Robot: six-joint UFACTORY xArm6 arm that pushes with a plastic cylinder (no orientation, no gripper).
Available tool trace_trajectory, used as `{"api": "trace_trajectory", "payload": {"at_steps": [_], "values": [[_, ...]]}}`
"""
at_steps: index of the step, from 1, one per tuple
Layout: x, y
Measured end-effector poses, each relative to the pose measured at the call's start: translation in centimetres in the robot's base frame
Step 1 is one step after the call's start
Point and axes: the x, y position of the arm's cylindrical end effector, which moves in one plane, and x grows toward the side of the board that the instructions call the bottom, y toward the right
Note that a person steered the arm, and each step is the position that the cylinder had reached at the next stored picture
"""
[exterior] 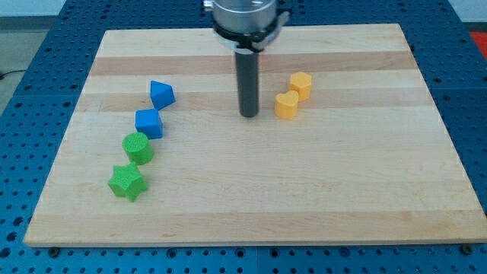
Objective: Slide the yellow heart into the yellow hexagon
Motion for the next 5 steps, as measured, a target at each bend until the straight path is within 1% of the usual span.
{"api": "trace_trajectory", "payload": {"at_steps": [1, 2, 3, 4, 5], "values": [[1.2, 4.6], [1.1, 6.8], [0.2, 6.8], [1.1, 3.9], [2.8, -3.7]]}}
